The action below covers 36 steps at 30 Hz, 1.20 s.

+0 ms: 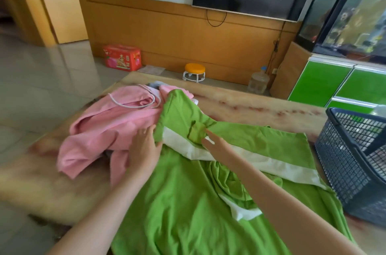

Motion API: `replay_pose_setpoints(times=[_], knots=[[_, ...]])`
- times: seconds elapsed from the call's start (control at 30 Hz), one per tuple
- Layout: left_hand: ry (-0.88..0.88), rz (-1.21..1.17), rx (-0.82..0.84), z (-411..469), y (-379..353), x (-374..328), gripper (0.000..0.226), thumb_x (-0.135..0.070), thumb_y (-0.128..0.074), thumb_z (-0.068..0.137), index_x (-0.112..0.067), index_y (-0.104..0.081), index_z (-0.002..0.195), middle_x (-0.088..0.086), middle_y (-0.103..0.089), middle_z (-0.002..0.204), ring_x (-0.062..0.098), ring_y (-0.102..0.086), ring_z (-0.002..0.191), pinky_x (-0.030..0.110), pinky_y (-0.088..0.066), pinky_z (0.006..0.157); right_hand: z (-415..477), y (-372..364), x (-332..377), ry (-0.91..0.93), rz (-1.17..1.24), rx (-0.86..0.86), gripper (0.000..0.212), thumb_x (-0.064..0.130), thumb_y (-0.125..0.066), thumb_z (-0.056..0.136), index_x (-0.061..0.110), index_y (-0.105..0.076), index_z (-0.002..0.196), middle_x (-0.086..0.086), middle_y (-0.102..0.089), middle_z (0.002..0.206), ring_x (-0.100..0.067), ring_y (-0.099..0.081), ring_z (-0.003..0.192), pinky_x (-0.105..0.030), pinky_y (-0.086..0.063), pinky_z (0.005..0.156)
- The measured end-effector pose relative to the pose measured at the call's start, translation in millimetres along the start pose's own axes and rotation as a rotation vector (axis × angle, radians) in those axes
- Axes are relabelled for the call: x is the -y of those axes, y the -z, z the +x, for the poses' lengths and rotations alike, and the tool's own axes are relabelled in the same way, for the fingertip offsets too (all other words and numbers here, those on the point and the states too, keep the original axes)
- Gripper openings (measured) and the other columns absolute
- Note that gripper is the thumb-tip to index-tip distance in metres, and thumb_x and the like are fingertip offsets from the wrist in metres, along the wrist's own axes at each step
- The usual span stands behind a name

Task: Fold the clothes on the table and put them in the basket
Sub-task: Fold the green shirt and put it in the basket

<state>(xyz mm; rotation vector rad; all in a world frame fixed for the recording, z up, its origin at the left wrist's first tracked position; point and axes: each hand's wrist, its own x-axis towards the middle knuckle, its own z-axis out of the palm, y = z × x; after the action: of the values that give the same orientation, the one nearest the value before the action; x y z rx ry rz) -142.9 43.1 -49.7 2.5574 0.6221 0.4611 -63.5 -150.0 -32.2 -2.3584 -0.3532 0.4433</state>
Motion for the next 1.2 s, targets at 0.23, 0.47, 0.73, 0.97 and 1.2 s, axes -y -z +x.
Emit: replay_pose_setpoints(times=[0.23, 0.47, 0.73, 0.97, 1.2], knots=[[0.13, 0.059, 0.189, -4.9, 18.8, 15.2, 0.051, -0.055, -0.053, 0.087, -0.012, -0.053, 0.114, 0.008, -0.064, 0.113, 0.026, -0.06, 0.107, 0.032, -0.041, 0.076, 32.2, -26.0, 54.5, 0.041, 0.089, -0.106, 0.06, 0.041, -0.045, 0.098, 0.016, -0.027, 0.149, -0.001, -0.054, 0.099, -0.007, -0.048, 0.062, -0.019, -0.036, 0.052], [0.017, -0.39, 0.367, 1.9, 8.7, 24.7, 0.033, -0.047, -0.06, 0.073, -0.028, -0.057, 0.1, -0.007, -0.066, 0.095, 0.016, -0.062, 0.093, 0.033, -0.048, 0.081, 62.1, -46.2, 87.8, -0.035, 0.016, -0.139, 0.077, 0.06, -0.049, 0.089, 0.014, -0.027, 0.147, -0.005, -0.063, 0.105, -0.022, -0.066, 0.084, -0.043, -0.056, 0.079], [-0.042, -0.598, 0.374, 0.5, 2.9, 13.8, 0.026, -0.05, -0.058, 0.082, -0.029, -0.06, 0.098, -0.014, -0.067, 0.087, 0.003, -0.061, 0.085, 0.03, -0.046, 0.08, 91.7, -42.8, 105.6, -0.094, -0.049, -0.256, 0.088, 0.072, -0.061, 0.071, 0.011, -0.043, 0.132, -0.005, -0.063, 0.114, -0.027, -0.066, 0.097, -0.038, -0.055, 0.079], [0.077, -0.55, 0.24, -1.3, 6.4, 9.3, 0.049, -0.043, -0.046, 0.096, -0.019, -0.035, 0.054, 0.019, -0.042, 0.059, 0.032, -0.05, 0.068, 0.036, -0.026, 0.059, 112.4, -43.4, 116.2, -0.062, -0.089, -0.312, 0.097, 0.07, -0.061, 0.074, 0.009, -0.029, 0.142, -0.007, -0.057, 0.124, -0.03, -0.064, 0.102, -0.04, -0.054, 0.081], [-0.003, -0.49, 0.205, 3.8, -2.0, 13.5, 0.034, -0.028, -0.054, 0.09, -0.012, -0.045, 0.062, -0.004, -0.041, 0.05, 0.016, -0.041, 0.052, 0.034, -0.029, 0.054, 117.1, -41.1, 117.6, -0.009, -0.163, -0.304, 0.048, 0.025, -0.053, 0.093, 0.006, -0.037, 0.134, -0.011, -0.055, 0.126, -0.03, -0.055, 0.114, -0.034, -0.043, 0.078]])
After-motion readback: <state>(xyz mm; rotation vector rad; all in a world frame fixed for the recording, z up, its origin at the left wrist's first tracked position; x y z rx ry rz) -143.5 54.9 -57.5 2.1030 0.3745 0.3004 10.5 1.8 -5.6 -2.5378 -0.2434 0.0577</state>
